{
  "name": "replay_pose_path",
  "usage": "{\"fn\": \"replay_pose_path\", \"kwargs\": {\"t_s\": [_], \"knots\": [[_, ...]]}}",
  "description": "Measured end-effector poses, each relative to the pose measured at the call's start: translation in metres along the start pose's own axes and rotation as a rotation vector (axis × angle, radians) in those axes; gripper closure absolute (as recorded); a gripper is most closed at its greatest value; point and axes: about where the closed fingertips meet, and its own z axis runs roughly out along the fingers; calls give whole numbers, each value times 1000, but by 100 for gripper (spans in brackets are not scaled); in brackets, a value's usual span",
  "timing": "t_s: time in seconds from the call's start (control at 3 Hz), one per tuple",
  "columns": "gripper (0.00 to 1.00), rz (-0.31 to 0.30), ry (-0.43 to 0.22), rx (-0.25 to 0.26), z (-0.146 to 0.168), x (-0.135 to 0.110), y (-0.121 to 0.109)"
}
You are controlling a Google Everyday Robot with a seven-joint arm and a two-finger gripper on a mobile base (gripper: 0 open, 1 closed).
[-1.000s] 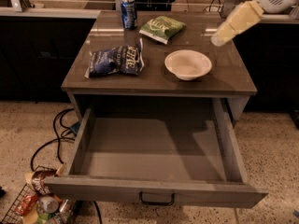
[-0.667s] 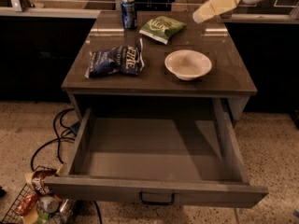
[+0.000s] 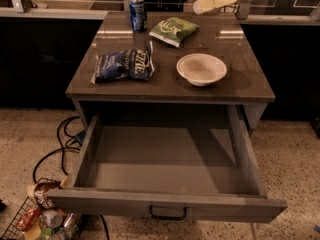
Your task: Place green jalapeno chip bag into top drawer
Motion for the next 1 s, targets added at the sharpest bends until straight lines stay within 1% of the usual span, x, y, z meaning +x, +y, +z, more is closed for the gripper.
{"fn": "replay_pose_path", "kwargs": {"t_s": [0.33, 0.67, 1.0], "knots": [[0, 7, 23, 18, 11, -1, -4], [0, 36, 61, 47, 52, -2, -18], [0, 129, 33, 41, 113, -12, -17]]}}
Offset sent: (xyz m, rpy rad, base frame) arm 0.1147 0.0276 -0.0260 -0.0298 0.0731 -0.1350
